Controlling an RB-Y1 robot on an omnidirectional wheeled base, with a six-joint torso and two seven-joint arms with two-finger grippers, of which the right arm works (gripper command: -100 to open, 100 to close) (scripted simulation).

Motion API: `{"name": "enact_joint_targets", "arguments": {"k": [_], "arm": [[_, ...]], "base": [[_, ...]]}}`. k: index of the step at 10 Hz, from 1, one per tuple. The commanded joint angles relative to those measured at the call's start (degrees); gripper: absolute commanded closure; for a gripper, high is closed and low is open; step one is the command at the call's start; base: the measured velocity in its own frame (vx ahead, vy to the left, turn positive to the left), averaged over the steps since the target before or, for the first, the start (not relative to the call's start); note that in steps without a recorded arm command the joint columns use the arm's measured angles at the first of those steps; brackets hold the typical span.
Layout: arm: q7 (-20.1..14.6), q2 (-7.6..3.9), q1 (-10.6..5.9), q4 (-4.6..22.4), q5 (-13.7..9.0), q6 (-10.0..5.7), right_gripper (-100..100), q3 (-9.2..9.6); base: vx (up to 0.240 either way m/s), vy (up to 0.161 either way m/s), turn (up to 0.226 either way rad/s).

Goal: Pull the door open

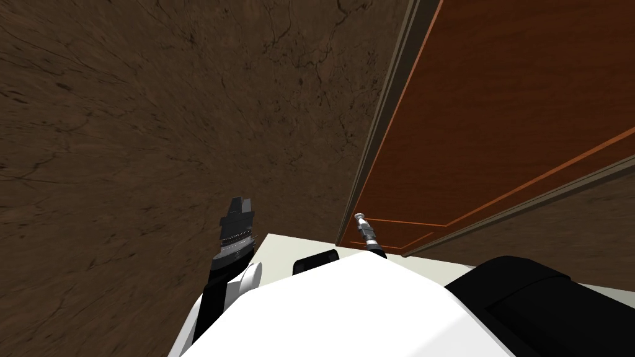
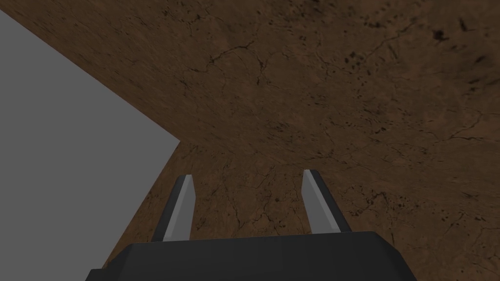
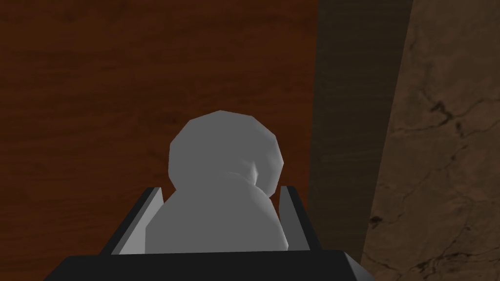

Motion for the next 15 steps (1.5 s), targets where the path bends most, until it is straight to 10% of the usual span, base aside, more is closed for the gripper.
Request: {"name": "enact_joint_targets", "arguments": {"k": [1,15], "arm": [[-2.4,0.02,0.02,0.0,-0.2,-0.1,100,0.28],[-21.0,-0.83,-0.14,0.2,-2.6,-0.44,100,1.72]], "base": [[-0.02,-0.002,0.018],[-0.022,-0.003,0.019]]}}
